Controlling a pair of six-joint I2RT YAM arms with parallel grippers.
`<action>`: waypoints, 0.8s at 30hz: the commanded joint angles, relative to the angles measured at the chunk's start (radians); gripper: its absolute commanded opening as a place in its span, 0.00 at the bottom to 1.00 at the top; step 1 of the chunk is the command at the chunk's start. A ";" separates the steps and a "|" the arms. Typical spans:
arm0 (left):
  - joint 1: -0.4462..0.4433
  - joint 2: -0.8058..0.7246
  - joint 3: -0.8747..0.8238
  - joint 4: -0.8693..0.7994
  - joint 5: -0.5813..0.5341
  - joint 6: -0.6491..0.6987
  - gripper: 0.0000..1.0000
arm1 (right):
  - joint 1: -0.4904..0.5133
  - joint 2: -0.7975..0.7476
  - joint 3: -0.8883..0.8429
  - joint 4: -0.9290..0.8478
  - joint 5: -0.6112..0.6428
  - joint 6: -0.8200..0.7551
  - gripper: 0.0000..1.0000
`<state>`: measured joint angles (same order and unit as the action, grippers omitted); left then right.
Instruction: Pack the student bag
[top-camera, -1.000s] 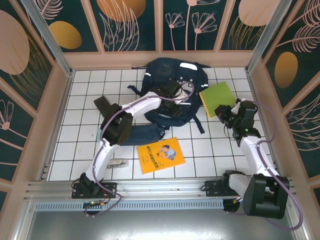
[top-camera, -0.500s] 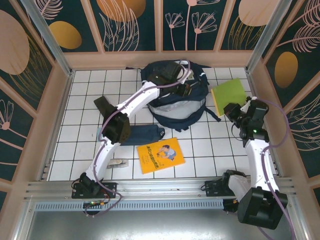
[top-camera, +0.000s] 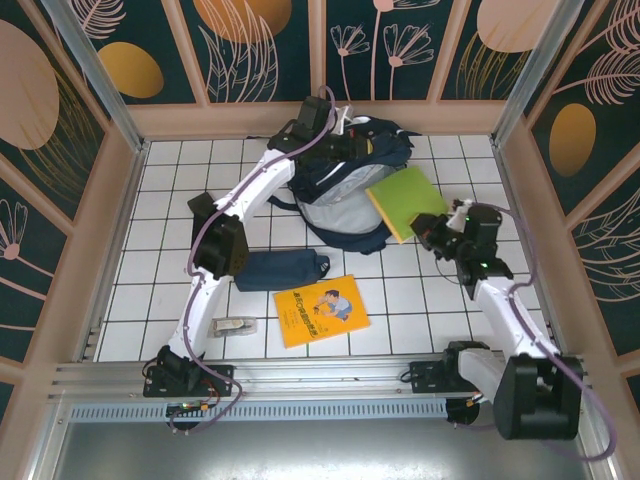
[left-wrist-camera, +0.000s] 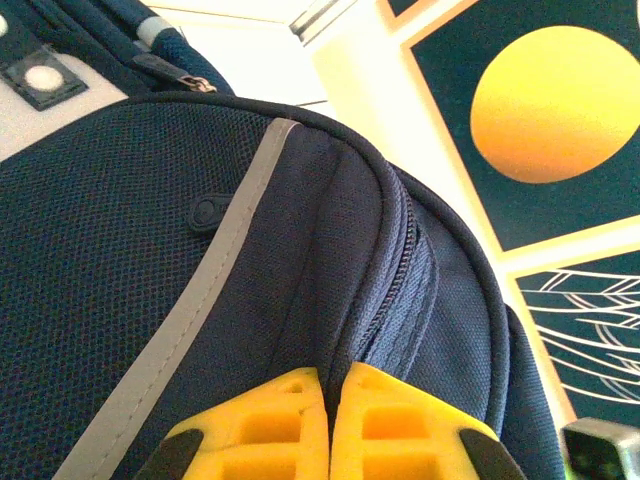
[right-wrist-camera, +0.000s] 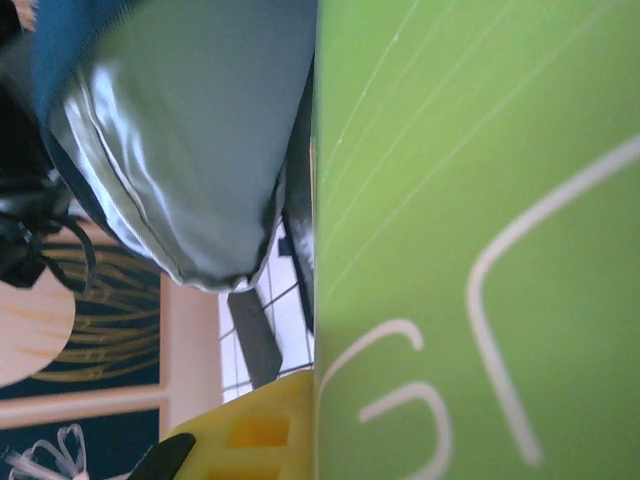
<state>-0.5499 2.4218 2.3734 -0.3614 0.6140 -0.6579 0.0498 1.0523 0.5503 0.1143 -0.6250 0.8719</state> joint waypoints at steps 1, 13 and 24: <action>-0.003 -0.047 0.034 0.151 0.043 -0.071 0.00 | 0.086 0.092 0.002 0.305 0.033 0.087 0.00; -0.007 -0.109 -0.073 0.214 0.034 -0.106 0.00 | 0.207 0.823 0.437 0.728 0.149 0.157 0.00; 0.031 -0.068 -0.005 0.242 -0.023 -0.132 0.00 | 0.191 0.691 0.422 0.338 0.174 0.018 0.78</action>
<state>-0.5488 2.4050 2.2951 -0.2344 0.6167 -0.7620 0.2504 1.8912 1.0092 0.5674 -0.4679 0.9878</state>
